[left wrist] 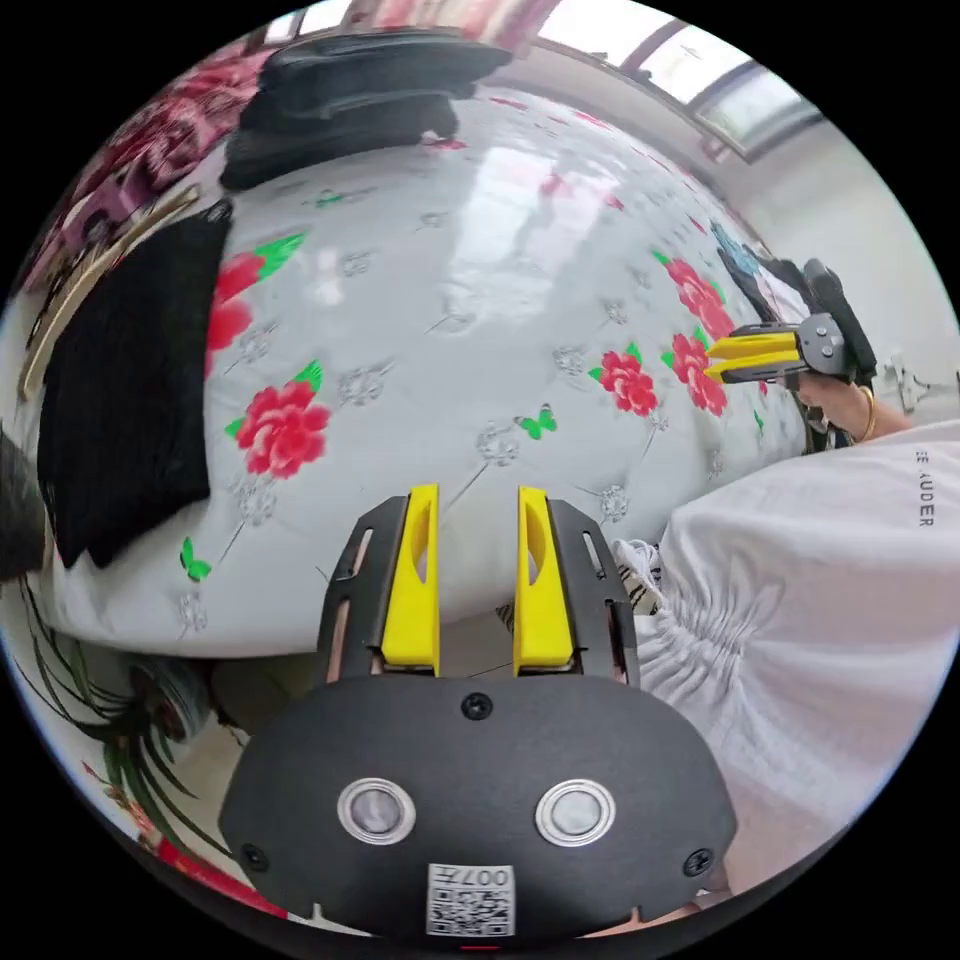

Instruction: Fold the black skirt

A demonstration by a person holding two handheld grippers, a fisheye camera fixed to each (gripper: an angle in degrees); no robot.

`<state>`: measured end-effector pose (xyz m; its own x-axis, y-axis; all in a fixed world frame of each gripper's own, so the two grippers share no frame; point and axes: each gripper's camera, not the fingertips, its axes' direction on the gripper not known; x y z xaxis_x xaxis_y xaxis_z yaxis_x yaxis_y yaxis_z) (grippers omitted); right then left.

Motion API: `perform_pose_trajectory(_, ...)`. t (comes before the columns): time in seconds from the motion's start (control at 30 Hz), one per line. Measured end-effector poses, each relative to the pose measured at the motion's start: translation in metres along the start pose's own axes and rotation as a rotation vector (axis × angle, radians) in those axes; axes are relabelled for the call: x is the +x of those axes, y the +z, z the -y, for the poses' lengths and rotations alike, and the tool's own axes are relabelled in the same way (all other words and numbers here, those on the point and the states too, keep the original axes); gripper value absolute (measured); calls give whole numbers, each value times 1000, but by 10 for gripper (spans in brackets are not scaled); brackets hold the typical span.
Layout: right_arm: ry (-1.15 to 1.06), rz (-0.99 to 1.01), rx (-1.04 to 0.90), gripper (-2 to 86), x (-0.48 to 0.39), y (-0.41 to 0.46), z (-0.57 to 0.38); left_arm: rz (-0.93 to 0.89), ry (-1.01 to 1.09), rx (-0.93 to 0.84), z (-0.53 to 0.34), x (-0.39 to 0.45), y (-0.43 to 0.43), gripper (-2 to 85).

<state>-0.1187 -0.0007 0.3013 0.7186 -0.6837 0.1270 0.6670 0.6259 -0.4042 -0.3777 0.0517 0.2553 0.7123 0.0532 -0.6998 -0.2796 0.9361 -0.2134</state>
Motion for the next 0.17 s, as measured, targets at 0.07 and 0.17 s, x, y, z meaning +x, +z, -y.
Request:
perform_pose_trajectory(0.07,42,10,-37,39,5,9,-15,26,105,-31,20,40,18,114)
perform_pose_trajectory(0.17,156,122,89,40,18,8,-40,44,209,-63,45,100,47,114)
